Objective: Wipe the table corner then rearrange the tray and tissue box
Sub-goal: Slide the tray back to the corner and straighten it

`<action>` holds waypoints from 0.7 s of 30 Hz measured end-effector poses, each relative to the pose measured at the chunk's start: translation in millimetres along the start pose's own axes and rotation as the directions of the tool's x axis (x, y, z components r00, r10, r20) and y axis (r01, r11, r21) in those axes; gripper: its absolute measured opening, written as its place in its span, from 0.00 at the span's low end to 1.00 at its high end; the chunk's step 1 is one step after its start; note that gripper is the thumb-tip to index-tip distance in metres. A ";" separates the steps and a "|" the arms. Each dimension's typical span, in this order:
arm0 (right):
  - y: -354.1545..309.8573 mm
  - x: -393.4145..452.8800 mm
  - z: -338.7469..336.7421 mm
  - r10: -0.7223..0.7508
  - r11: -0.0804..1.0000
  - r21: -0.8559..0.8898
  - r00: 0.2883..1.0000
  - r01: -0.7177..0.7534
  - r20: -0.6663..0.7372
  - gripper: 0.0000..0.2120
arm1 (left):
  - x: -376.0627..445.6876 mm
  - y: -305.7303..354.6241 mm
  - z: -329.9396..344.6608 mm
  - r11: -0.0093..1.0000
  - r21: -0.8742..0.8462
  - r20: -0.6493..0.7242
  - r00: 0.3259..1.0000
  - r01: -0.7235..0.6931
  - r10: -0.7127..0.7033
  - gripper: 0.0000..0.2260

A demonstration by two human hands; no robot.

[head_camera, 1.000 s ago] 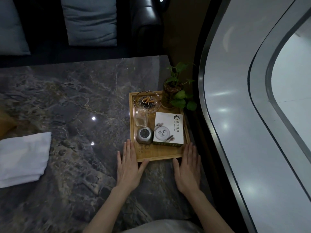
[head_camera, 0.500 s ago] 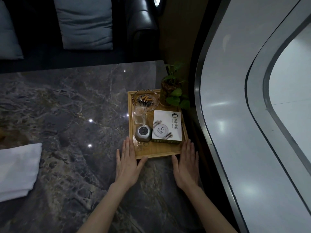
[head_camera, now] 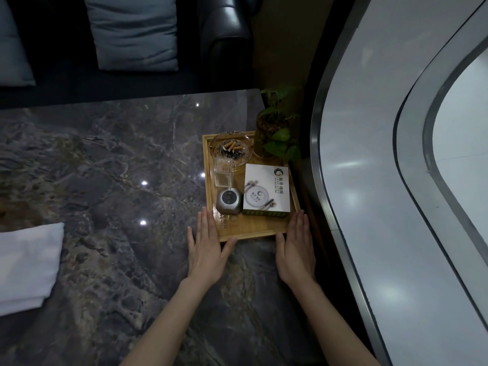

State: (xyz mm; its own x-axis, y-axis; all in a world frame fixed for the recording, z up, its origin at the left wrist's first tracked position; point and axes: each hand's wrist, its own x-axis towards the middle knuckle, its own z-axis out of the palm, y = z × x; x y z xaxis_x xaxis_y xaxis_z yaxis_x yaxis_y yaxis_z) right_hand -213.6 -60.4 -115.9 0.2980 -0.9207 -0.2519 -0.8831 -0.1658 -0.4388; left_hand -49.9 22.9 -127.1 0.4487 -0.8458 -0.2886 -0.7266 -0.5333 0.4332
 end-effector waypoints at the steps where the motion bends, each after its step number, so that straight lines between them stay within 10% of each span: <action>1: -1.7 1.1 -0.1 0.006 1.000 -0.015 1.000 -0.006 -0.005 0.29 | 0.6 0.1 0.3 1.000 0.008 -0.004 1.000 -0.001 0.001 0.40; 21: -6.4 3.4 6.2 0.012 1.000 -0.009 1.000 -0.012 0.005 0.31 | 6.0 10.9 5.4 0.999 -0.016 -0.032 0.999 0.035 -0.035 0.37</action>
State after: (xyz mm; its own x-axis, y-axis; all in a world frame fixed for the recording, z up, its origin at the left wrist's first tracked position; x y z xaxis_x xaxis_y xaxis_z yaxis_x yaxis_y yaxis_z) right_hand -204.7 -60.3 -119.3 0.2891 -0.9209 -0.2615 -0.8897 -0.1576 -0.4284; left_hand -57.9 12.1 -128.7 0.4903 -0.8266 -0.2763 -0.7021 -0.5624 0.4368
